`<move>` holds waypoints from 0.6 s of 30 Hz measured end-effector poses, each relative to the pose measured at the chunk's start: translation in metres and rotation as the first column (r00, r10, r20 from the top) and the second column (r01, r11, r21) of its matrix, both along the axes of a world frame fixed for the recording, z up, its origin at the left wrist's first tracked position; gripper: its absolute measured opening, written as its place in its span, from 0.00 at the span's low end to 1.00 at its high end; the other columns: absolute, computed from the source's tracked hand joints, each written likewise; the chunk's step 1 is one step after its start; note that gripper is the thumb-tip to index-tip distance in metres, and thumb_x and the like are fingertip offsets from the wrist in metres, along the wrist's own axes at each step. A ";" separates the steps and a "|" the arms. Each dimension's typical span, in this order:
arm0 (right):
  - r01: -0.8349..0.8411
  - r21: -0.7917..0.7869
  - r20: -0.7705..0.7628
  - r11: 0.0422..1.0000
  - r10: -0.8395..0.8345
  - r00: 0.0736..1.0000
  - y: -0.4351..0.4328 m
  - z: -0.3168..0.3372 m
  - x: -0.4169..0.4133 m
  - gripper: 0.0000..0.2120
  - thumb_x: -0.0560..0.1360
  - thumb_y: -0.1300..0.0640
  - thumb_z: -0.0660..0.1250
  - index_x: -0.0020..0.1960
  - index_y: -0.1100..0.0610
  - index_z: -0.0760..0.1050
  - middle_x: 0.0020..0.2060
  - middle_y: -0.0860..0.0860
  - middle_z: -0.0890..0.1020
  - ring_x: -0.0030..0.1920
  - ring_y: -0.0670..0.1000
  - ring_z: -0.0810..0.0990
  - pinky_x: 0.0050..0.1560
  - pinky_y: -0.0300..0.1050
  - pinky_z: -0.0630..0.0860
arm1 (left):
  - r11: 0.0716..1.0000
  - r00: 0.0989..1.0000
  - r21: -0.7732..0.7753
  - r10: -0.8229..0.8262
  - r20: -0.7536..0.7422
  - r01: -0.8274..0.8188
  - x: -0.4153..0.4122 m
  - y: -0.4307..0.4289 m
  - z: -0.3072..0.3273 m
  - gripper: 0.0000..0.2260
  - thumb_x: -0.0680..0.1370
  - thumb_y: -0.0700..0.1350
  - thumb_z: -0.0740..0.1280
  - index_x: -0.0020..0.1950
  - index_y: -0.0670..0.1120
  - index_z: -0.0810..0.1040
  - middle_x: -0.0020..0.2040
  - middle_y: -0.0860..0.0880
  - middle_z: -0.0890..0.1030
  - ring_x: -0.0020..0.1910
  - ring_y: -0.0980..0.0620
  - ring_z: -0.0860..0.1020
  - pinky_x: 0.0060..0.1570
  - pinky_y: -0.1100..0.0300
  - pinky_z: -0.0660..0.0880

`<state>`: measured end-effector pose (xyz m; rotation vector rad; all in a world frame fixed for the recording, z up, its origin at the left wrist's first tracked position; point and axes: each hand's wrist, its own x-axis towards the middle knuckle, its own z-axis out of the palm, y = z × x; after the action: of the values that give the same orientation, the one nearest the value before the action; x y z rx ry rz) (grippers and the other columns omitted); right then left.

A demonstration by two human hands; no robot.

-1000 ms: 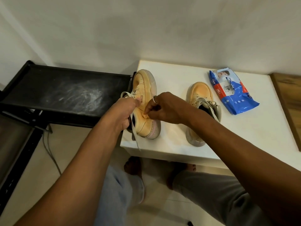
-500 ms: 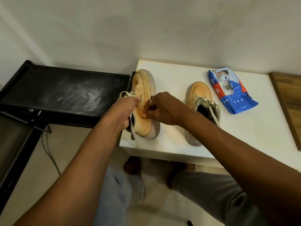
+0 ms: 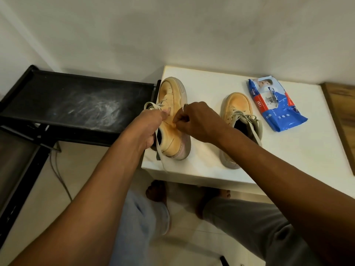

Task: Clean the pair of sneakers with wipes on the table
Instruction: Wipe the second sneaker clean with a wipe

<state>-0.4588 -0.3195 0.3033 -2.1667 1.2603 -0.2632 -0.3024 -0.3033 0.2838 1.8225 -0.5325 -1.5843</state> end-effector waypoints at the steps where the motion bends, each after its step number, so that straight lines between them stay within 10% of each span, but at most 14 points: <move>1: 0.047 -0.065 0.019 0.997 -0.046 0.999 0.001 -0.003 0.001 0.09 0.77 0.57 0.68 0.55 0.56 0.83 0.44 0.46 0.82 0.37 0.42 0.78 0.38 0.26 0.69 | 1.000 1.000 -0.005 -0.005 -0.003 0.005 -0.001 0.001 0.000 0.16 0.79 0.49 0.70 0.66 0.47 0.78 0.53 0.43 0.85 0.52 0.41 0.84 0.58 0.41 0.79; 8: -0.119 0.199 -0.032 0.973 0.128 0.991 0.004 0.013 -0.003 0.09 0.76 0.54 0.71 0.55 0.55 0.83 0.46 0.46 0.84 0.45 0.46 0.82 0.47 0.33 0.77 | 1.000 0.999 0.019 0.001 -0.044 0.000 0.005 0.006 0.004 0.16 0.78 0.50 0.71 0.65 0.48 0.78 0.53 0.44 0.85 0.51 0.40 0.84 0.58 0.39 0.79; 18: 0.124 0.176 0.030 0.977 -0.131 0.991 0.030 0.010 -0.016 0.03 0.75 0.54 0.71 0.46 0.52 0.83 0.37 0.43 0.81 0.38 0.45 0.80 0.38 0.34 0.76 | 0.998 0.993 -0.009 -0.055 0.102 0.056 0.006 0.008 0.011 0.29 0.77 0.65 0.66 0.72 0.50 0.71 0.60 0.47 0.81 0.58 0.43 0.80 0.63 0.41 0.75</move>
<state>-0.4744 -0.2891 0.3132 -1.9273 1.3487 -0.2401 -0.2967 -0.2957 0.2952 1.9022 -0.6424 -1.5271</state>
